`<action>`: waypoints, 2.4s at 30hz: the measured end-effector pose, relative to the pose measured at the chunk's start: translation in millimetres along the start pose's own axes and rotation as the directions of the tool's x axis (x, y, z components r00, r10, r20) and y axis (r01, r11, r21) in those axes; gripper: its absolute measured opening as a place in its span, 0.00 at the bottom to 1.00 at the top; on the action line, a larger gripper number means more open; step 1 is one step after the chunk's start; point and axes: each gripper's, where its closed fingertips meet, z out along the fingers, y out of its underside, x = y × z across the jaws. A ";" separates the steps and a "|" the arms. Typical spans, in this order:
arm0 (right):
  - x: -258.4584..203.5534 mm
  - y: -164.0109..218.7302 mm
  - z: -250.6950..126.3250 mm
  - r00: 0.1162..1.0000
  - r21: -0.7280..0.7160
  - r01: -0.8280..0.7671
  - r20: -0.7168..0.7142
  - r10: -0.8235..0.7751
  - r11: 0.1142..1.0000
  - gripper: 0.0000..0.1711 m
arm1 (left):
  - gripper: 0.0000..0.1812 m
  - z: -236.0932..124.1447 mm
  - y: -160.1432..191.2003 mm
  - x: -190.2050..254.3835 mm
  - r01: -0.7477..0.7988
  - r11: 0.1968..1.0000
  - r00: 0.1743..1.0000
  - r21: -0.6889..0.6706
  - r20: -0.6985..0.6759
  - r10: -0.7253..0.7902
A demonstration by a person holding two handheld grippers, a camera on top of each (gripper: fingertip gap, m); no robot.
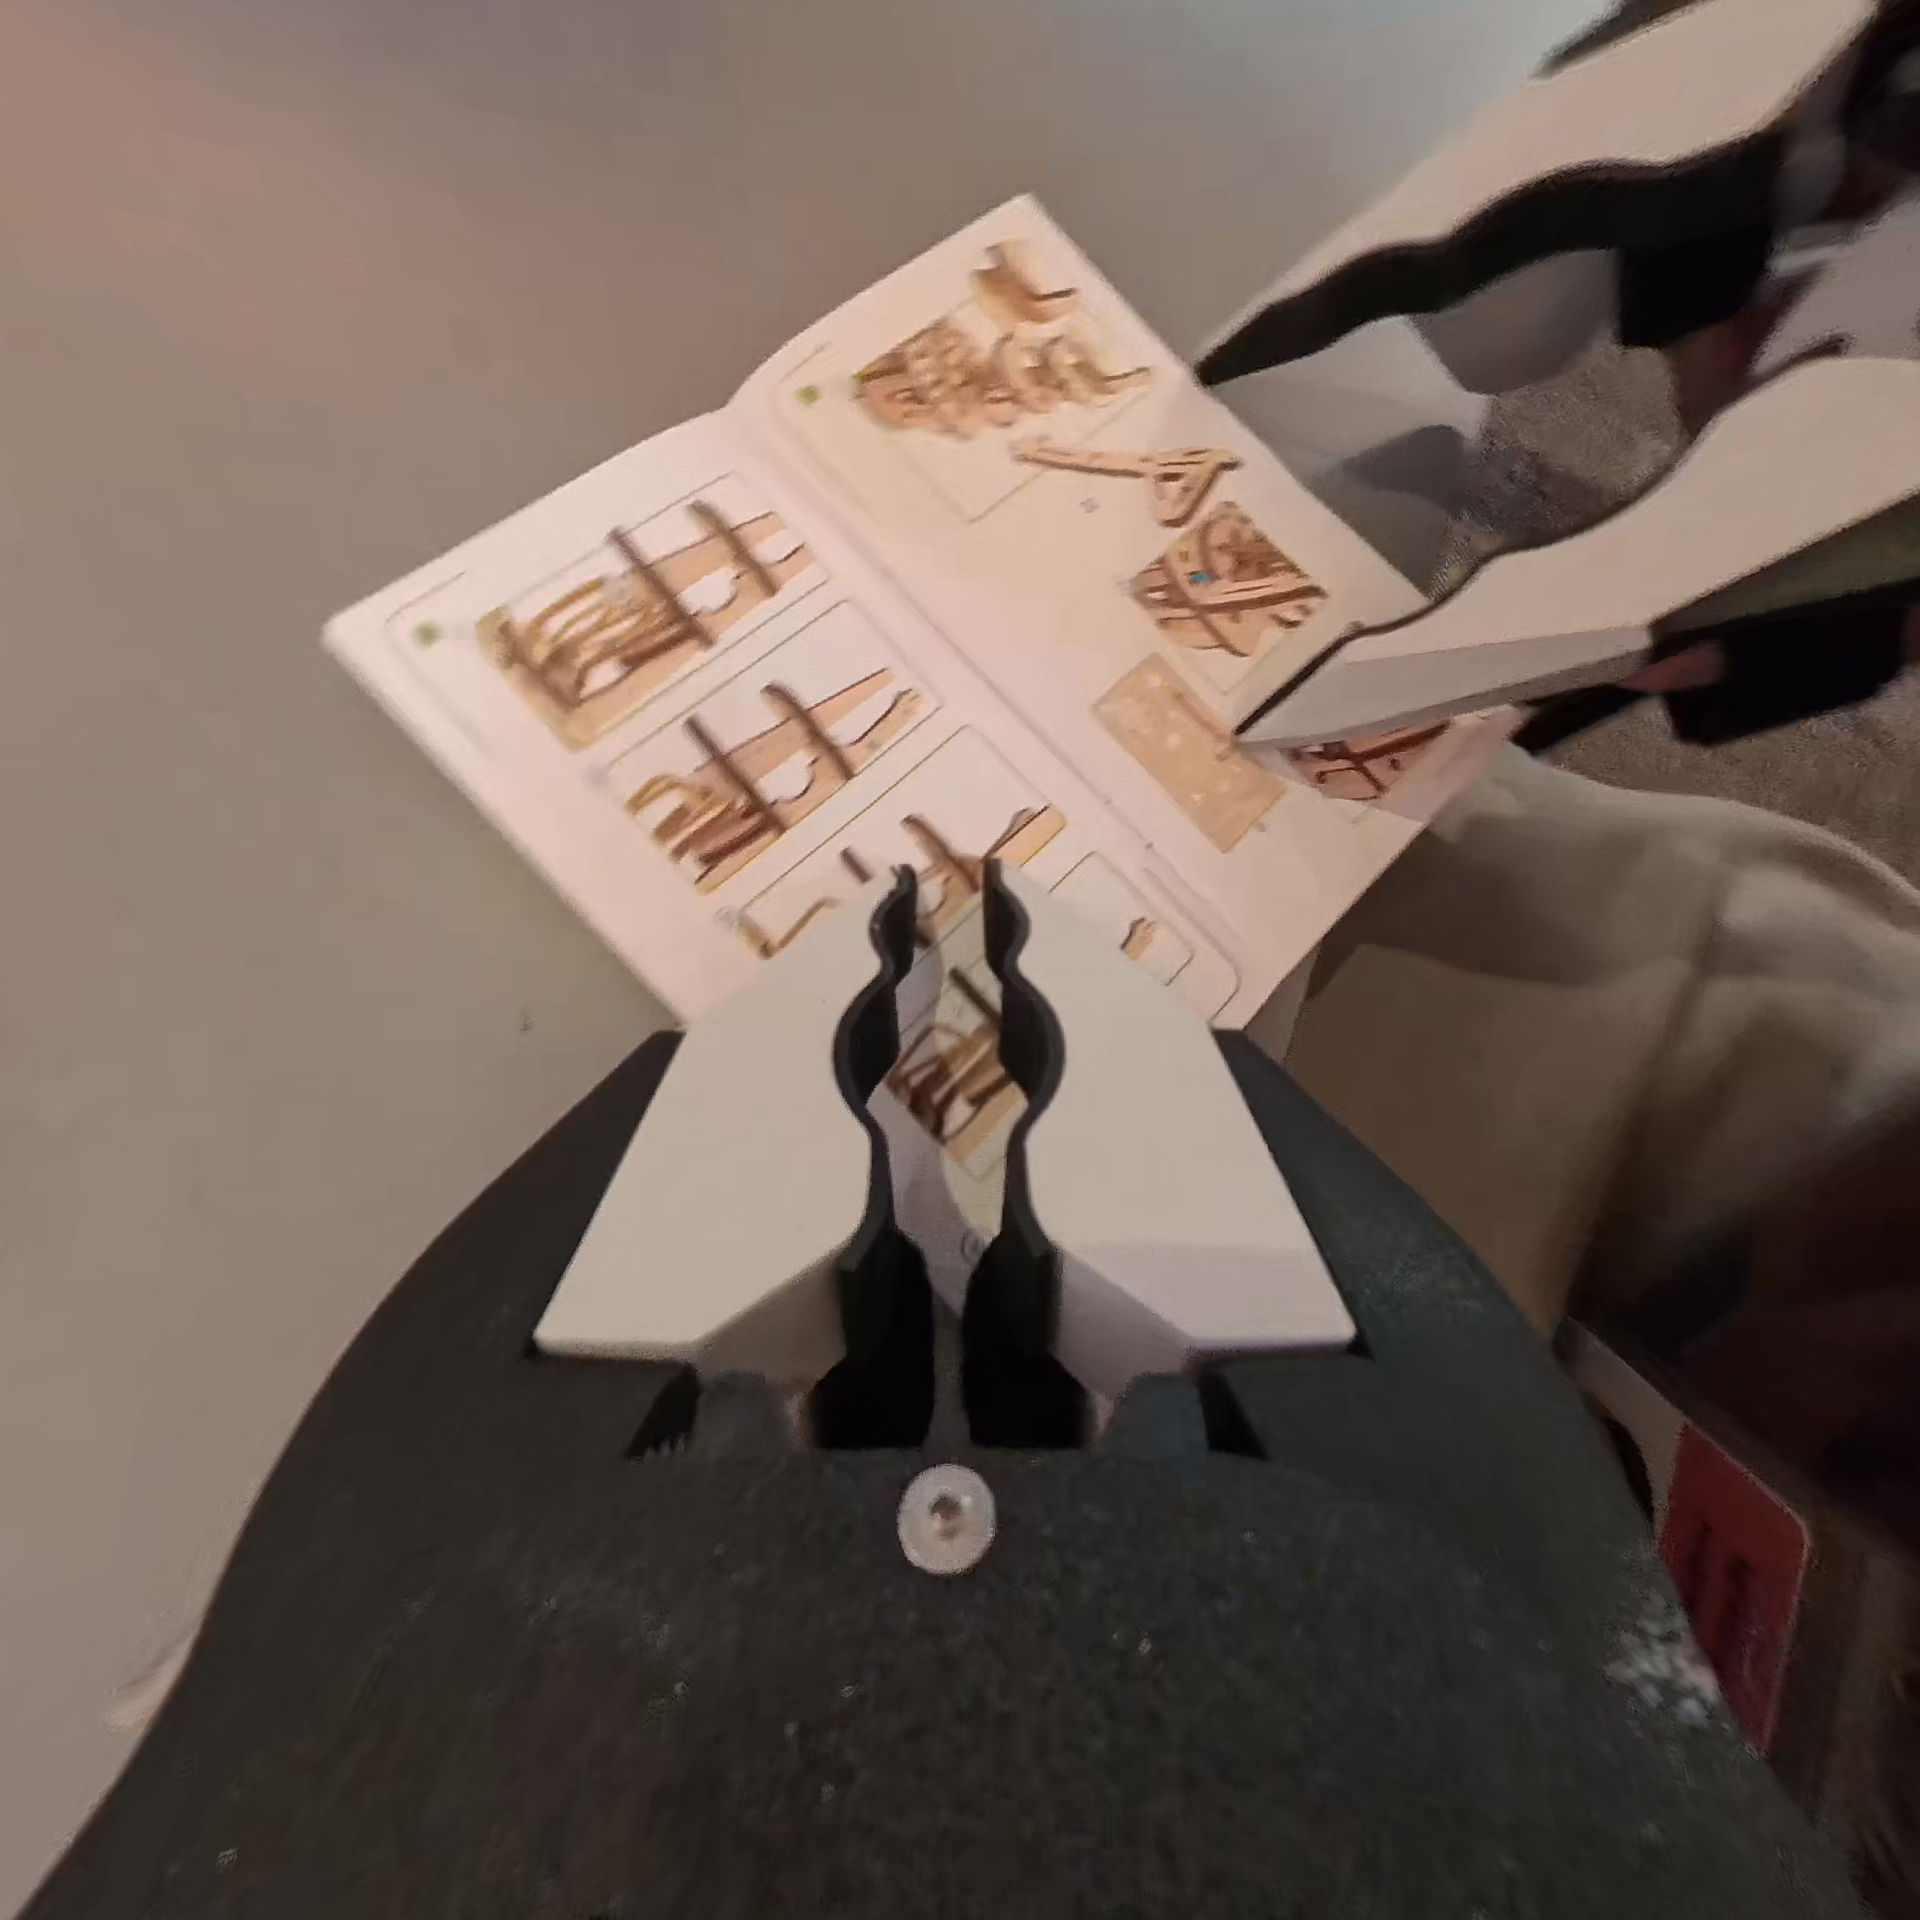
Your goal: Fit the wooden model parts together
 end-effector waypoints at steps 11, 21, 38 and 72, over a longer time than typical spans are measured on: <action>4.7 -4.0 4.9 0.994 -0.045 0.076 0.087 -0.072 0.996 0.49 | 0.17 23.9 -12.2 29.7 -0.613 0.767 0.770 -0.192 -0.365 0.524; 12.1 -41.9 -15.9 0.998 0.145 -0.003 0.070 -0.008 0.989 0.52 | 0.16 29.8 -23.8 7.2 -0.566 0.806 0.816 -0.176 -0.262 0.516; 1.0 -60.8 -36.1 0.995 0.240 -0.046 0.102 0.022 0.970 0.51 | 0.19 83.0 -153.9 -203.1 -0.491 0.770 0.844 -0.409 -0.002 0.537; -113.4 -107.8 22.1 0.893 0.211 -0.091 0.450 -0.014 0.973 0.50 | 0.13 -154.4 127.5 -264.3 0.462 0.885 0.753 0.056 0.503 -0.425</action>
